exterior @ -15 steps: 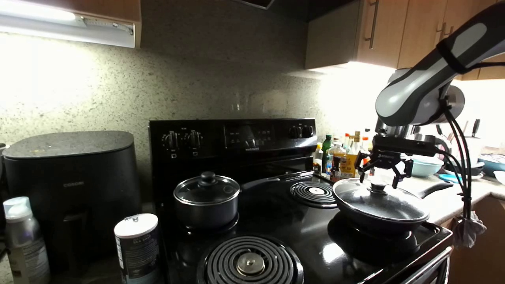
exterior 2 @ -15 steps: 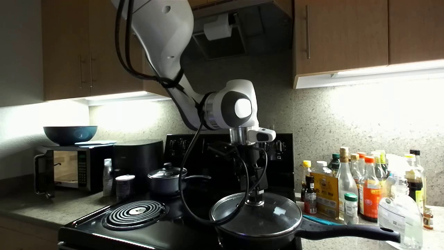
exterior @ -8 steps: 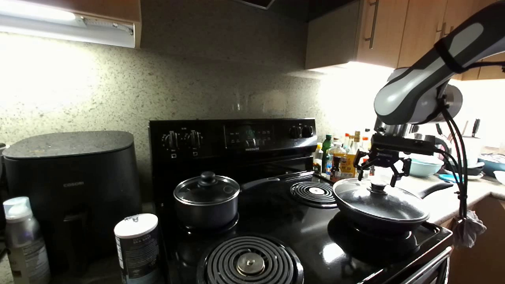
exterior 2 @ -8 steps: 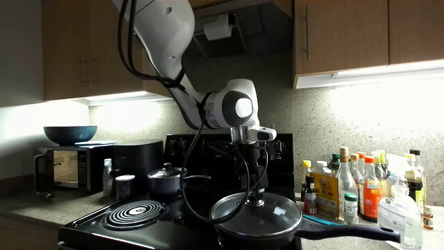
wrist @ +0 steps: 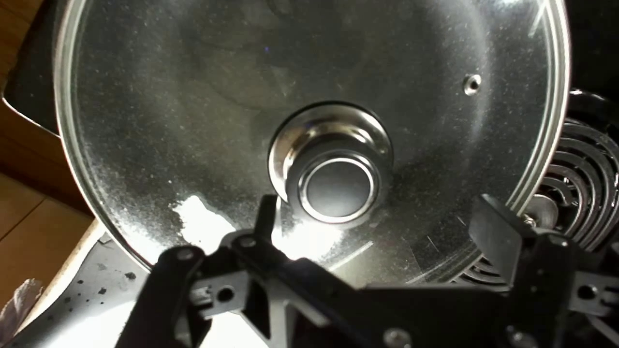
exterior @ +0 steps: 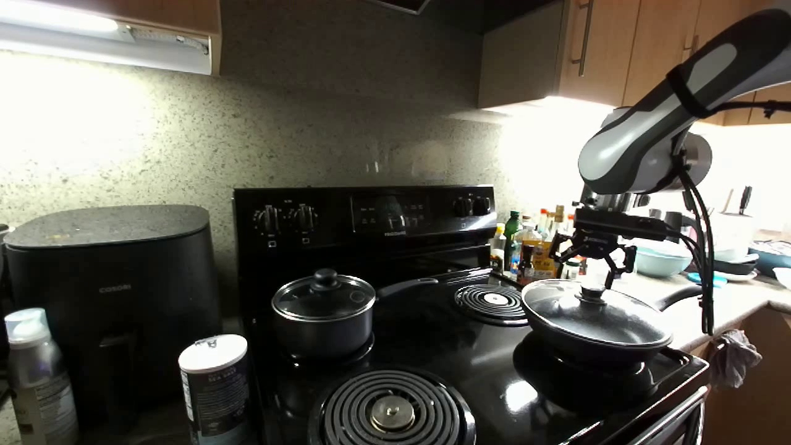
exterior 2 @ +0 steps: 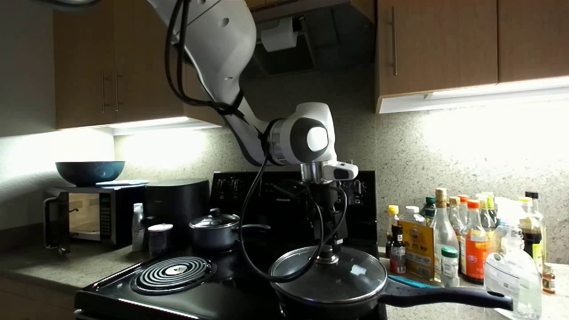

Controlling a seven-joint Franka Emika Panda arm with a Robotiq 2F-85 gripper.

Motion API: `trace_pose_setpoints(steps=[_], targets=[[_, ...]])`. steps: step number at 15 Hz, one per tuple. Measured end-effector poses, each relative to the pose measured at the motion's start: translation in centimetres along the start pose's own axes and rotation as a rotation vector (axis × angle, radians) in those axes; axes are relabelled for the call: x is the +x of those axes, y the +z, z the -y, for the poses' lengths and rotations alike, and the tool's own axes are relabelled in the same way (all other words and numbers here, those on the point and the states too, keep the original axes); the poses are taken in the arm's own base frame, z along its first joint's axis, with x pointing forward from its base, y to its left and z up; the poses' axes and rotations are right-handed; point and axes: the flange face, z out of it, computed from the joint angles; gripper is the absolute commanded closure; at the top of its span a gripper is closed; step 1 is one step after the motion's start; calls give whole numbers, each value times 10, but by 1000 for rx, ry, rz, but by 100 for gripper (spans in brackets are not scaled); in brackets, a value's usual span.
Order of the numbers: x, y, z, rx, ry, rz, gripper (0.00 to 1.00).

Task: Put the lid on the pot, then put the lid on the stove

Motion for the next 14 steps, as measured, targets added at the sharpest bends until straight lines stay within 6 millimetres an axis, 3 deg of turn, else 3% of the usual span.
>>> trace_pose_setpoints(steps=[4, 5, 11, 14], targets=[[1, 3, -3, -7, 6, 8, 0], [2, 4, -5, -12, 9, 12, 22], [2, 12, -13, -32, 23, 42, 58], [6, 7, -13, -34, 28, 46, 74]])
